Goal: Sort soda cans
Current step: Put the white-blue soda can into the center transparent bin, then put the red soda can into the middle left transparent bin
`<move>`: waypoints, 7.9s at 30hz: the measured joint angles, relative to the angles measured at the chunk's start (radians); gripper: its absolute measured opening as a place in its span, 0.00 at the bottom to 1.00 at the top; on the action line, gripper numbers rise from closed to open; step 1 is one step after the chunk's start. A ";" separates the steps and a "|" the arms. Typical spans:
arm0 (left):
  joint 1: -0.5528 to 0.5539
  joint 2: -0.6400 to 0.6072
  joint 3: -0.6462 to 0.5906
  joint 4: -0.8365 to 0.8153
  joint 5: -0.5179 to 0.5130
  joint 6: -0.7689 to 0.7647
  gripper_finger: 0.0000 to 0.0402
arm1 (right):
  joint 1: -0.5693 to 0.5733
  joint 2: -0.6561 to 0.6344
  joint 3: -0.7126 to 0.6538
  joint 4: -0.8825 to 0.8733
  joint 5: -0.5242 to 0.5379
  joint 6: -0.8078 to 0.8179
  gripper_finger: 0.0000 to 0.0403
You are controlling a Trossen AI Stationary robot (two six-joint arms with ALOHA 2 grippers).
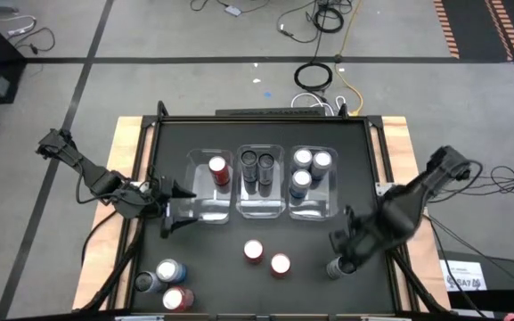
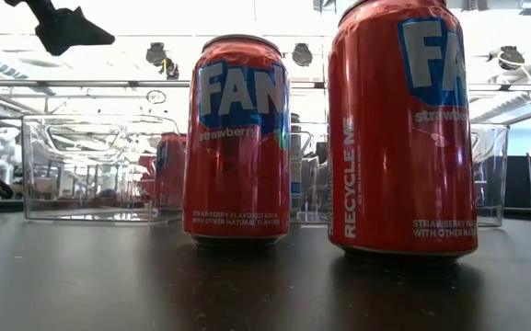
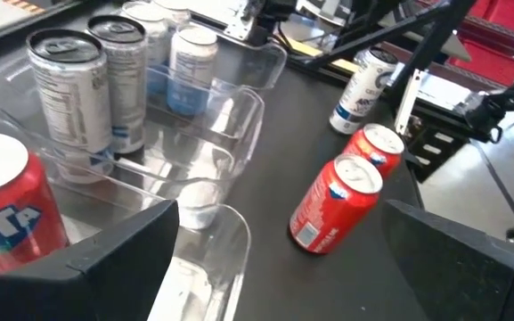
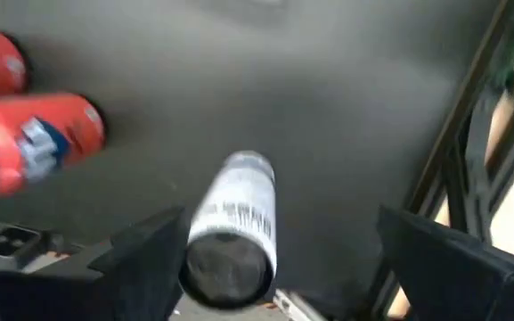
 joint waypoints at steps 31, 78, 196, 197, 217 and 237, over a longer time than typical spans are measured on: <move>0.000 0.000 0.000 0.000 0.090 -0.001 0.99 | 0.108 0.336 0.111 0.014 -0.016 0.135 0.87; 0.000 0.000 0.000 -0.044 0.006 0.050 0.99 | -0.090 0.225 0.446 -0.054 0.634 -0.344 0.60; 0.039 0.570 0.459 -0.004 -0.109 0.088 0.99 | 0.074 0.244 0.246 0.121 0.280 -0.824 0.77; 0.051 0.600 0.501 -0.038 -0.102 0.099 0.99 | 0.098 0.200 0.188 0.164 0.283 -0.805 0.77; 0.170 1.170 1.045 -0.351 0.241 0.303 0.99 | 0.276 -0.052 -0.482 0.775 0.286 -0.597 0.77; 0.186 1.310 1.066 -0.502 0.414 0.205 0.99 | 0.304 -0.051 -0.511 0.828 0.336 -0.582 0.77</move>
